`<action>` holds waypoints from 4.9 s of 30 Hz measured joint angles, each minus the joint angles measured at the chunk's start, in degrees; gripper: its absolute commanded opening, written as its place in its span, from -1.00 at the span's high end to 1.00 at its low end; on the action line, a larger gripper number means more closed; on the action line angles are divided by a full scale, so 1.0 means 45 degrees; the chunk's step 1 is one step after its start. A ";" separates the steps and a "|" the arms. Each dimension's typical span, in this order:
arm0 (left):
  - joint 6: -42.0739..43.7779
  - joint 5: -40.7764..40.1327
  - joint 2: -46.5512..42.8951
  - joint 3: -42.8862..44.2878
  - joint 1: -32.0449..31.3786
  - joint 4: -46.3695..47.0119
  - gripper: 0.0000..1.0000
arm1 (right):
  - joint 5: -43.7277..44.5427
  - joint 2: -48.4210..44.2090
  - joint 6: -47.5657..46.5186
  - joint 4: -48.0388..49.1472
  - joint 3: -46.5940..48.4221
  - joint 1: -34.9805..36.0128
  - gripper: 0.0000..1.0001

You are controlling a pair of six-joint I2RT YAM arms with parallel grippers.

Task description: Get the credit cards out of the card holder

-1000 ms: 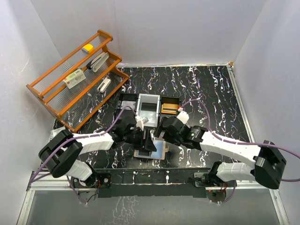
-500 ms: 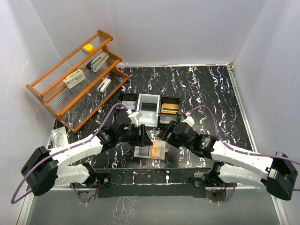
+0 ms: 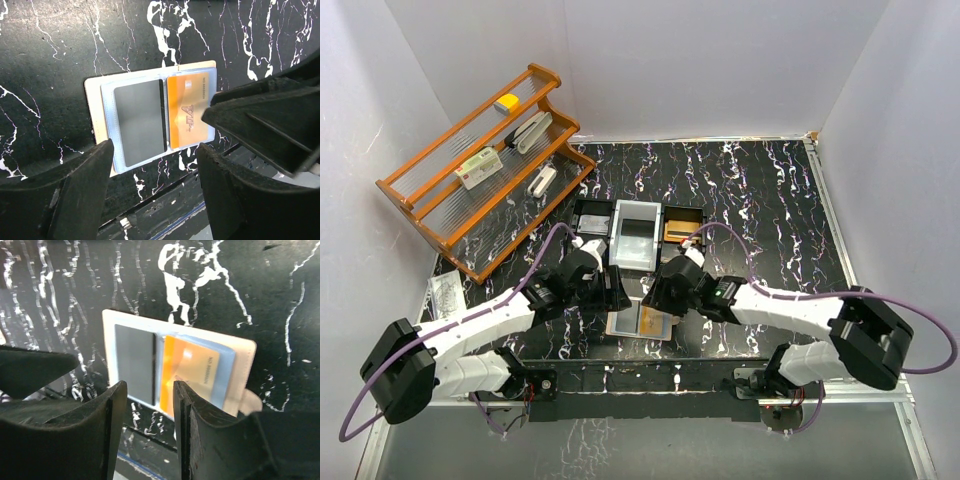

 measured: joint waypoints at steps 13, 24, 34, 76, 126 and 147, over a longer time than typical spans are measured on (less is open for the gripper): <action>0.0753 0.1496 0.1365 0.0223 0.0000 0.1132 -0.17 | -0.0228 0.1651 -0.0743 -0.0432 0.0214 -0.0520 0.22; 0.0763 0.3347 0.3361 0.0559 0.0000 0.2341 0.05 | -0.0238 0.1443 -0.0398 0.0131 -0.0185 -0.0544 0.18; 0.0437 0.3691 0.4070 0.0559 0.0000 0.2827 0.25 | -0.0316 0.1273 -0.0345 0.0559 -0.0466 -0.0544 0.17; -0.0267 0.4231 0.5197 0.0568 0.0000 0.3143 0.50 | -0.0340 -0.1457 -0.0219 -0.0583 -0.1064 -0.0539 -0.08; -0.0661 0.2516 0.3599 0.0141 0.0015 0.1797 1.00 | -0.1117 0.0379 -0.0053 -0.0291 -0.1117 -0.0588 0.35; -0.0491 0.2463 0.3599 0.0374 0.0015 0.1651 0.73 | -0.1812 0.1909 -0.0131 0.0641 -0.0126 -0.0554 0.29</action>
